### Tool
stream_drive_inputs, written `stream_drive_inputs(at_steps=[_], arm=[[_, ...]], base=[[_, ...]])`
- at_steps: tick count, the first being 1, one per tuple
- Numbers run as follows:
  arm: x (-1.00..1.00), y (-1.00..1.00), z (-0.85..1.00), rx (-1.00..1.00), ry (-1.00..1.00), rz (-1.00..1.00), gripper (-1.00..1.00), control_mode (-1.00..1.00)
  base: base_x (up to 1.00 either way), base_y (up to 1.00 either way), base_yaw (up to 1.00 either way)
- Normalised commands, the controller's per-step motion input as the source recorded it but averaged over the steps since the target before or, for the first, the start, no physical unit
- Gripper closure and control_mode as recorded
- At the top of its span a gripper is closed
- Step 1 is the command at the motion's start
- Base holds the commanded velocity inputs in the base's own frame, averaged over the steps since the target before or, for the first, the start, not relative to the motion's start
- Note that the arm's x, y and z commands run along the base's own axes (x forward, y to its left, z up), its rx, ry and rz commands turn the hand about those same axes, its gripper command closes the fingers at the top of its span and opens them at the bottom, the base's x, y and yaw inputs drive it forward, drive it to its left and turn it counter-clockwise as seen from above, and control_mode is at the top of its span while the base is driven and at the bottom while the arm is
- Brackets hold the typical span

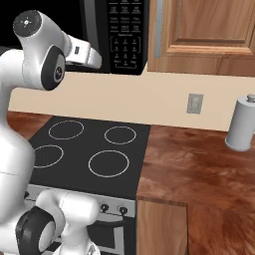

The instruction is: Open the microwave door.

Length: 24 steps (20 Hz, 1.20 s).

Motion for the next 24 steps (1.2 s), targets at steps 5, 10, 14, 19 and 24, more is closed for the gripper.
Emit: stream_drive_inputs(at_steps=[5,10,14,19,24], arm=[[0.29,-0.03,0.34,0.1,-0.15,-0.02,-1.0,-1.0],[0.48,-0.03,0.01,0.1,-0.15,0.0,-1.0,-1.0],[0.54,0.0,-0.02,0.02,-0.15,0.0,-1.0,-1.0],[0.56,0.0,-0.07,0.0,-0.14,0.0,-1.0,-1.0],[0.56,0.0,-0.16,0.0,-0.06,0.0,-1.0,-1.0]], base=[[0.0,0.0,0.0],[0.0,0.0,0.0],[0.0,0.0,0.0],[0.0,0.0,0.0],[0.0,0.0,0.0]])
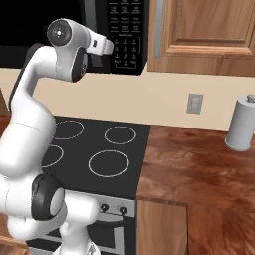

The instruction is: Open the microwave door.

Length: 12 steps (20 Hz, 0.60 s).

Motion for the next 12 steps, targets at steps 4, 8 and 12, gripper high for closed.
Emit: stream_drive_inputs(at_steps=[4,8,12], arm=[[0.74,0.0,-0.38,0.0,-0.04,0.0,-1.0,-1.0],[0.85,0.0,-0.46,0.0,0.0,0.01,1.0,-1.0],[0.67,0.0,-0.23,0.0,0.0,0.01,1.0,-1.0]], base=[[0.0,0.0,0.0],[0.0,0.0,0.0],[0.0,0.0,0.0]])
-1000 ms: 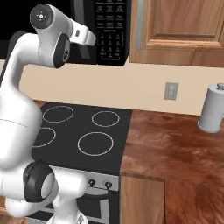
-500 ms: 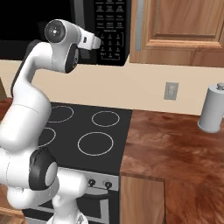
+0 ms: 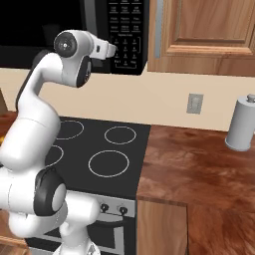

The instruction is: Open the microwave door.

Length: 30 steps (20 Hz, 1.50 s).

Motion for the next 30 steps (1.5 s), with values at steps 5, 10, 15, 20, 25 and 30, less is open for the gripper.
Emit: stream_drive_inputs(at_steps=[5,10,15,20,25,30], arm=[[-0.24,-0.02,0.0,0.0,0.0,0.0,1.0,-1.0],[-0.99,-0.34,0.0,0.0,0.04,0.04,1.0,-1.0],[-1.0,-0.34,0.03,0.0,0.11,0.13,1.0,-1.0],[-1.0,-0.29,0.04,0.0,0.16,0.18,1.0,-1.0],[-1.0,-0.08,0.01,0.0,0.14,0.2,1.0,-1.0],[-0.84,-0.07,0.21,0.0,0.0,0.19,-1.0,-1.0]], base=[[0.0,0.0,0.0],[0.0,0.0,0.0],[0.0,0.0,0.0],[0.0,0.0,0.0],[0.0,0.0,0.0],[0.0,0.0,0.0]])
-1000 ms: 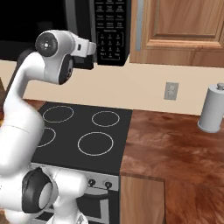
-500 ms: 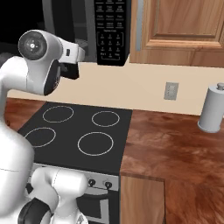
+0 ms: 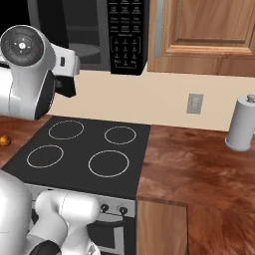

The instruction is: Open the microwave door.

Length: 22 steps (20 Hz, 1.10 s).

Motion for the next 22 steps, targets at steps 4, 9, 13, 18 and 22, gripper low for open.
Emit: stream_drive_inputs(at_steps=[4,9,13,18,22], arm=[[-0.5,-0.54,0.29,0.0,-0.16,0.02,-1.0,-1.0],[-0.46,-0.67,0.15,0.0,-0.13,0.0,-1.0,-1.0],[-0.02,-0.64,-0.17,-0.14,-0.13,0.02,-1.0,-1.0],[0.09,-0.39,-0.51,-0.35,-0.22,0.29,-1.0,-1.0],[0.23,-0.25,-0.64,-0.49,-0.31,0.36,-1.0,-1.0]], base=[[0.0,0.0,0.0],[0.0,0.0,0.0],[0.0,0.0,0.0],[0.0,0.0,0.0],[0.0,0.0,0.0]])
